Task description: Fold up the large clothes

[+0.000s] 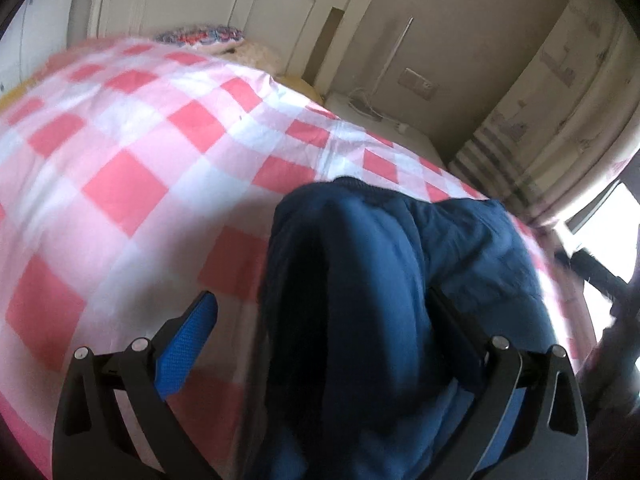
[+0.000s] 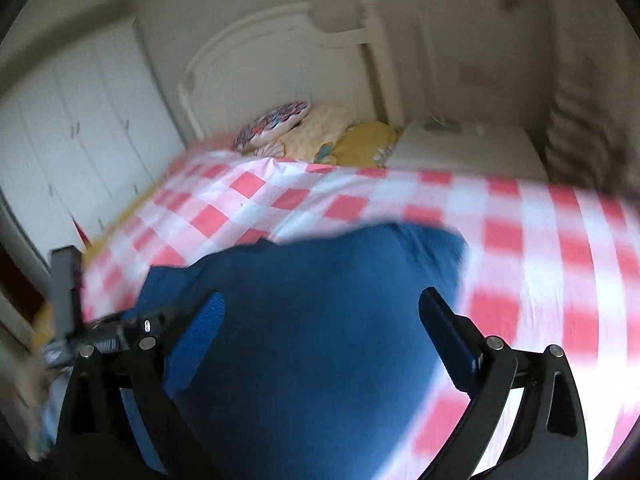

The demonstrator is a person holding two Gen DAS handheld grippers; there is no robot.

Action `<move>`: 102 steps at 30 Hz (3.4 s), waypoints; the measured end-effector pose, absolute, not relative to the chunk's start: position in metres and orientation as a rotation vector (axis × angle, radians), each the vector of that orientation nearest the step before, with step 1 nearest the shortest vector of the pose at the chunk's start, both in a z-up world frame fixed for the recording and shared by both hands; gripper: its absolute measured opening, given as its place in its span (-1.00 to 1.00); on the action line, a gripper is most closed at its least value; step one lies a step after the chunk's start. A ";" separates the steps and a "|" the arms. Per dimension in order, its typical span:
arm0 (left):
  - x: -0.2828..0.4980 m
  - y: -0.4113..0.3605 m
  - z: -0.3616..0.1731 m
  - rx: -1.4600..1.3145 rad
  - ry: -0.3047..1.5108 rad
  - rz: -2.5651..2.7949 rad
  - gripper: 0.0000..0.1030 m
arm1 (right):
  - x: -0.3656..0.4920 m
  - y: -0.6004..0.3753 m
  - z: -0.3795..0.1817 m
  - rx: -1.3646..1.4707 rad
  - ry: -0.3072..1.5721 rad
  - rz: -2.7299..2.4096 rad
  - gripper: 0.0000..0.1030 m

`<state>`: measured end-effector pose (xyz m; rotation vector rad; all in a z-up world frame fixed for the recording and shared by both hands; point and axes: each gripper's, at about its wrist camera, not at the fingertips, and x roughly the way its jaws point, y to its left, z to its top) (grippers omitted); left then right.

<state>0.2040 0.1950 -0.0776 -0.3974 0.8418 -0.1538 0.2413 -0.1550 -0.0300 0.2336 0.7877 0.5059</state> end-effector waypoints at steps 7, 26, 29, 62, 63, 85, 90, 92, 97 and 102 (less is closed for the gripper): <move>0.164 0.224 -0.102 -0.585 0.937 -0.343 0.96 | 0.173 -0.189 -0.095 0.490 0.969 0.639 0.88; 0.140 0.190 -0.108 -0.640 0.901 -0.597 0.22 | 0.152 -0.130 -0.071 0.300 0.759 0.699 0.45; 0.156 0.166 -0.092 -0.604 0.845 -0.587 0.11 | 0.162 -0.142 -0.051 0.254 0.665 0.637 0.39; 0.136 -0.016 0.057 0.012 0.310 -0.083 0.96 | 0.111 -0.222 0.054 0.011 0.355 0.018 0.91; 0.122 -0.021 0.060 0.028 0.288 -0.063 0.96 | 0.104 -0.224 0.055 0.015 0.362 0.013 0.91; 0.069 -0.029 -0.016 0.020 0.507 -0.107 0.96 | 0.056 -0.206 -0.007 0.019 0.472 0.026 0.91; 0.068 -0.027 -0.019 0.018 0.514 -0.110 0.96 | 0.054 -0.202 -0.007 0.011 0.467 0.023 0.91; 0.067 -0.027 -0.019 0.021 0.514 -0.111 0.96 | 0.054 -0.201 -0.008 0.010 0.465 0.023 0.91; 0.066 -0.029 -0.020 0.024 0.519 -0.113 0.96 | 0.053 -0.200 -0.009 0.015 0.468 0.028 0.91; 0.065 -0.030 -0.022 0.032 0.521 -0.113 0.96 | 0.051 -0.199 -0.009 0.021 0.467 0.029 0.91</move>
